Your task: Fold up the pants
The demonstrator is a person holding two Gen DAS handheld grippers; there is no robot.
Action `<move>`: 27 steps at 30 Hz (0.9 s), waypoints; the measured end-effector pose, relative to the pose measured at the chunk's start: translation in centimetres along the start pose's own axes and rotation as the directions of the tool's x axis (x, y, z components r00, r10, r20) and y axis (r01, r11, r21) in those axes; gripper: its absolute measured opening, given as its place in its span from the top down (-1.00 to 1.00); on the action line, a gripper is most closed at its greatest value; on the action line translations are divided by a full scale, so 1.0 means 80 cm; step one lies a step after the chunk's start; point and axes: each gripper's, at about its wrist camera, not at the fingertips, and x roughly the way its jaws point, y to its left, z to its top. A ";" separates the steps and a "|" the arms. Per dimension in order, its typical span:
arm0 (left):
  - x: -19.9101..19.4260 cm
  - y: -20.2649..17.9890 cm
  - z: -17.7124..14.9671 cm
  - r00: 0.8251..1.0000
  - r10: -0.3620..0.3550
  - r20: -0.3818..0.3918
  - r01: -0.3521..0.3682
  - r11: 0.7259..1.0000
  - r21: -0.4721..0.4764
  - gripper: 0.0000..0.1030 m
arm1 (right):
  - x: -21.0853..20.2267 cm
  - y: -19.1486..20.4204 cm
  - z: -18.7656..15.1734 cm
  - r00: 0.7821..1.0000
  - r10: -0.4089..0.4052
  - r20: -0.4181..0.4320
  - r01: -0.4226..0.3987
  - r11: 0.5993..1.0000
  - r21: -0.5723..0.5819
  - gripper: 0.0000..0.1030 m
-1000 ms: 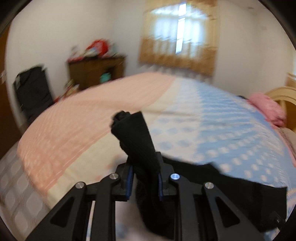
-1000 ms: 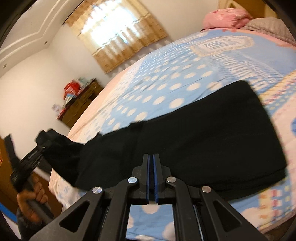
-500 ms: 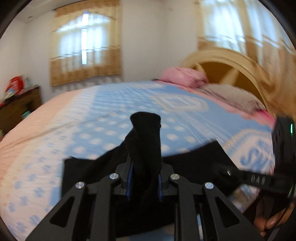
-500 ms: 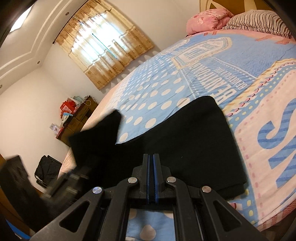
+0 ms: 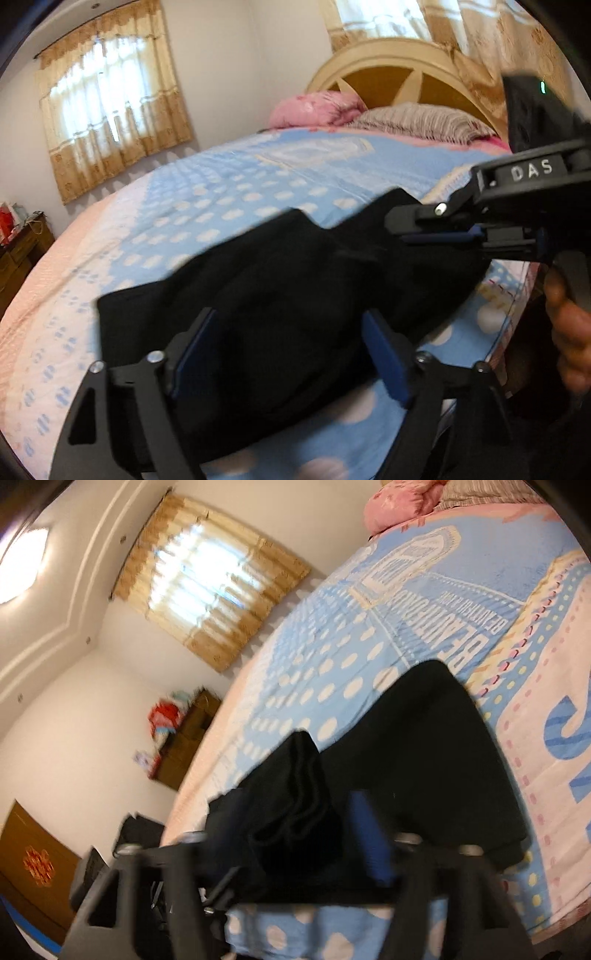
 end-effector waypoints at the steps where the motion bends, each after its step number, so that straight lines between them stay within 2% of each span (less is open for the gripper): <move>1: -0.007 0.015 0.000 1.000 0.016 0.004 -0.015 0.999 -0.029 -0.66 | 0.004 0.003 0.001 1.000 0.002 -0.011 -0.002 1.000 -0.008 -0.29; 5: -0.018 0.082 -0.009 0.996 0.089 -0.007 -0.089 0.979 -0.182 -0.67 | 0.038 0.018 -0.009 0.995 -0.059 -0.075 0.052 0.994 -0.099 -0.29; 8: -0.026 0.136 -0.021 0.988 0.148 -0.035 -0.151 0.933 -0.327 -0.67 | 0.067 0.024 -0.025 0.985 -0.087 -0.148 0.069 0.990 -0.120 -0.29; 9: -0.027 0.145 -0.024 0.987 0.153 -0.041 -0.158 0.922 -0.354 -0.67 | 0.074 0.032 -0.032 0.979 -0.137 -0.154 0.110 0.979 -0.171 -0.19; 10: -0.028 0.161 -0.029 0.983 0.170 -0.061 -0.181 0.901 -0.395 -0.67 | 0.078 0.038 -0.036 0.973 -0.177 -0.151 0.143 0.966 -0.214 0.11; 12: -0.027 0.172 -0.038 0.976 0.198 -0.089 -0.216 0.879 -0.425 -0.67 | 0.084 0.040 -0.039 0.967 -0.204 -0.154 0.164 0.957 -0.240 0.52; 15: -0.023 0.185 -0.052 0.962 0.234 -0.137 -0.271 0.853 -0.446 -0.67 | 0.085 0.045 -0.043 0.963 -0.238 -0.129 0.194 0.939 -0.286 0.64; 18: -0.019 0.196 -0.064 0.959 0.223 -0.173 -0.281 0.816 -0.505 -0.67 | 0.083 0.075 -0.050 0.954 -0.291 -0.075 0.230 0.868 -0.439 0.68; 22: -0.012 0.213 -0.073 0.957 0.203 -0.206 -0.286 0.771 -0.568 -0.67 | 0.047 0.117 -0.037 0.981 -0.192 0.005 0.159 0.800 -0.579 0.69; 27: -0.023 0.220 -0.070 0.954 0.226 -0.195 -0.298 0.748 -0.593 -0.67 | 0.000 0.108 -0.001 0.977 -0.199 0.077 0.205 0.770 -0.604 0.69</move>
